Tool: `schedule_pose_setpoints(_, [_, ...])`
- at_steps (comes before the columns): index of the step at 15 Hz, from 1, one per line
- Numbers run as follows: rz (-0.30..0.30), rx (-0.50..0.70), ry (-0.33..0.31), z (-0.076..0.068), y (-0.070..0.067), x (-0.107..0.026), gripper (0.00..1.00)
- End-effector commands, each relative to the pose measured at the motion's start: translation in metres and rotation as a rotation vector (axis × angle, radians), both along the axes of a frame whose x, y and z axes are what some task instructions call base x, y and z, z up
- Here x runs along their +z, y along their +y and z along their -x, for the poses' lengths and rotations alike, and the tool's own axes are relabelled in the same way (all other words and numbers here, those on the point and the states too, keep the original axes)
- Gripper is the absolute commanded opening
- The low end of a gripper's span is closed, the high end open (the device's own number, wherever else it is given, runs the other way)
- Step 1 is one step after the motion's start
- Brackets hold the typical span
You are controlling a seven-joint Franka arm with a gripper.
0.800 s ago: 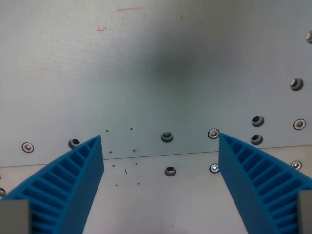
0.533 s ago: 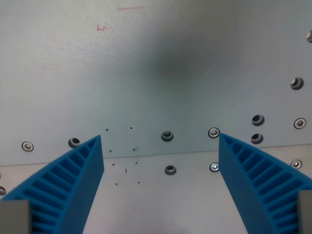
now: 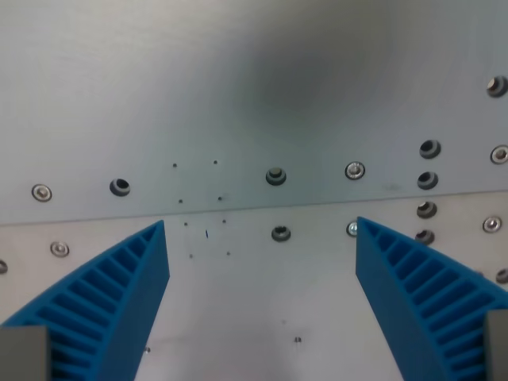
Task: Move in gripper negative x
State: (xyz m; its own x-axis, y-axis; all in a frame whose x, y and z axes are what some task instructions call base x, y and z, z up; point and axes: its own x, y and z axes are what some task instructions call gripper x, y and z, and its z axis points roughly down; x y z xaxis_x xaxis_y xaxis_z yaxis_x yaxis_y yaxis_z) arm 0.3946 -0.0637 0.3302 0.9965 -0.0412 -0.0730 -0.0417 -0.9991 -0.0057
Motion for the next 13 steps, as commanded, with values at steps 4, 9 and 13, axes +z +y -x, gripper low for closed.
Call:
schedule_pose_setpoints(4, [0.013,0.001,-0.072,0.044,-0.001,0.005,1.00])
schedule_pose_setpoints(9, [0.013,0.001,-0.072,0.069,0.000,0.005,1.00])
schedule_pose_setpoints(13, [0.013,0.001,-0.072,0.089,0.001,0.005,1.00])
